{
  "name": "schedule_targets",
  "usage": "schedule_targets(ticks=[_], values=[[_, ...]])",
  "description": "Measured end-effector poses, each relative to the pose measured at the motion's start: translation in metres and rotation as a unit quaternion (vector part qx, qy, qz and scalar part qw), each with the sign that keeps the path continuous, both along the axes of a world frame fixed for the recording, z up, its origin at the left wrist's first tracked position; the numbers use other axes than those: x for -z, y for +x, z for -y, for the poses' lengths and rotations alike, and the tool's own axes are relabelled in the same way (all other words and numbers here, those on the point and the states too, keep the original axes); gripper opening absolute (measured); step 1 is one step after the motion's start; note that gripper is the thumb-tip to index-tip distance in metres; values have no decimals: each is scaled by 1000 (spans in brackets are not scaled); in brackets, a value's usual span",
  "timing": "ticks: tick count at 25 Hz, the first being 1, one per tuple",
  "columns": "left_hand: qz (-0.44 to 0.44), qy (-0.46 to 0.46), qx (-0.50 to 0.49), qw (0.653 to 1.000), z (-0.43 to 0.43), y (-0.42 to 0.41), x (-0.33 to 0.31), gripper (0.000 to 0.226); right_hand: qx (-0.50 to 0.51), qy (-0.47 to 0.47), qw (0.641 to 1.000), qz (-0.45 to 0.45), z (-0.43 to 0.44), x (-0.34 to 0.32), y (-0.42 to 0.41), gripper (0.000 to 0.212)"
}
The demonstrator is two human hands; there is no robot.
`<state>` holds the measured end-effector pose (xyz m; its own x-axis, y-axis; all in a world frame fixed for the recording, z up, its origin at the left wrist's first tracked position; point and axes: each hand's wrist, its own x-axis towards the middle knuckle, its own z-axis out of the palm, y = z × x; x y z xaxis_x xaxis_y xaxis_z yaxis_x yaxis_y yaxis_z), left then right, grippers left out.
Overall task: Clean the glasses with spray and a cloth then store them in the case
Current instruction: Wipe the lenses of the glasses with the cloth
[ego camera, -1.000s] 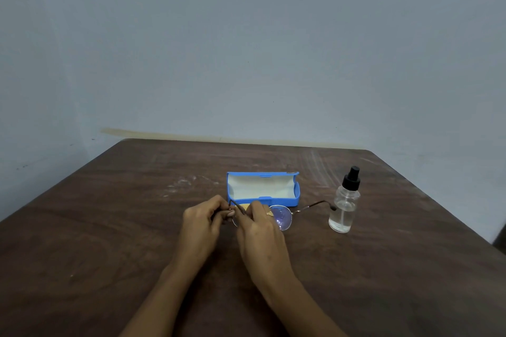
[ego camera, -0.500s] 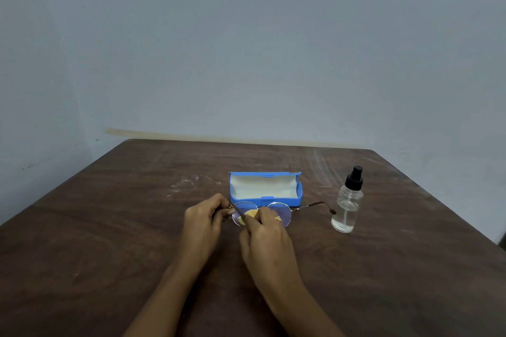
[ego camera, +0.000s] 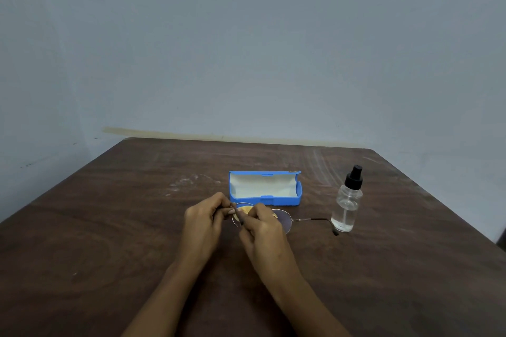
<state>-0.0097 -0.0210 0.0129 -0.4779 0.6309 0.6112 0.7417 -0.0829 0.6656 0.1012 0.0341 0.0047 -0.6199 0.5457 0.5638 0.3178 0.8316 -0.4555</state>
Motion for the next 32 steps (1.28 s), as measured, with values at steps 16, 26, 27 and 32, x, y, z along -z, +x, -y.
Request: schedule_targets(ticks=[16,26,27,32], values=[[-26,33,19,999,-2,8,2,32,64,-42,996,-47,0,0,2,22],[-2,44,-56,997,-7,-4,7,20,48,-70,984,-156,4,-5,6,17],[4,46,-60,997,-6,-4,6,19,65,-77,975,-196,4,-7,8,19],[40,55,-72,995,-6,-9,7,17,179,-29,937,-298,-6,-11,17,20]])
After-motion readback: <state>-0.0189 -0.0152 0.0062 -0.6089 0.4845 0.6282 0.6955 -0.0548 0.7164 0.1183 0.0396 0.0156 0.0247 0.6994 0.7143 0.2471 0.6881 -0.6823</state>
